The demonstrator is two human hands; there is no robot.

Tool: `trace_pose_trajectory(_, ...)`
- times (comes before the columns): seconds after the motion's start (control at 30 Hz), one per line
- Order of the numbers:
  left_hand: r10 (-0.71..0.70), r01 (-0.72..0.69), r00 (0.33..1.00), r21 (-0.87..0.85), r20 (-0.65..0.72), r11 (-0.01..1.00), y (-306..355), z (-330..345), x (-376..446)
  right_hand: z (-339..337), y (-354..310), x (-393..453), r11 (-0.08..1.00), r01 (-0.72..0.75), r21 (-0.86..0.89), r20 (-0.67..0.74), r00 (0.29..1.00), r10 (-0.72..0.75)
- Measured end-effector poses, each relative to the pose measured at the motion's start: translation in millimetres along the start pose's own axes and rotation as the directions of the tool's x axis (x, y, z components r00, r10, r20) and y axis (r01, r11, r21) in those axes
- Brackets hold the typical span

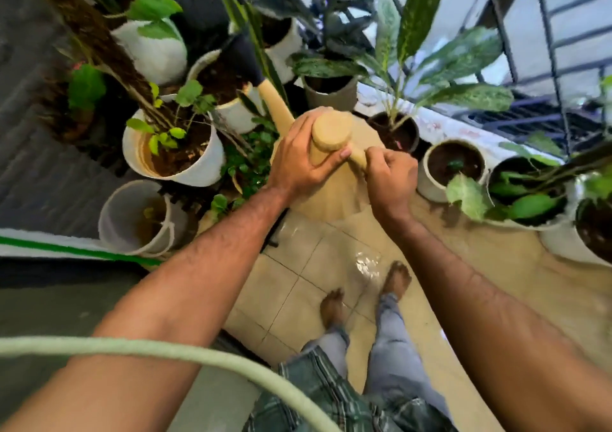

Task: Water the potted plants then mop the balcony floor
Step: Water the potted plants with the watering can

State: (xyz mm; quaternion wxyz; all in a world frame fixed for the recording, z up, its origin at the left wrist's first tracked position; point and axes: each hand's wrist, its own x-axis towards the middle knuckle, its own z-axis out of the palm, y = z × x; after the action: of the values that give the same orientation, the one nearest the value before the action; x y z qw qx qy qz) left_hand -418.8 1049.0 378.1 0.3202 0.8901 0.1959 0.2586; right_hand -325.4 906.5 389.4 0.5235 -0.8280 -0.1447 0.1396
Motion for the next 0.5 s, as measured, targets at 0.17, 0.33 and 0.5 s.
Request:
trace_pose_trajectory(0.17,0.109,-0.106,0.993,-0.069,0.044,0.992,22.5,54.7,-23.0,-52.1,38.0,-24.2,1.0,0.007,-0.02,-0.083,0.997,-0.009)
trace_pose_trajectory(0.33,0.219,-0.201,0.964,-0.128,0.149,0.971,52.7,117.2,-45.4,-109.1,90.5,-47.2,0.999,-0.04,0.002,-0.157,0.987,0.04)
trace_pose_trajectory(0.5,0.326,-0.274,0.911,-0.221,0.251,0.936,103.0,186.5,-68.1,-176.5,146.6,-74.4,0.994,-0.109,0.03,-0.273,0.955,0.113)
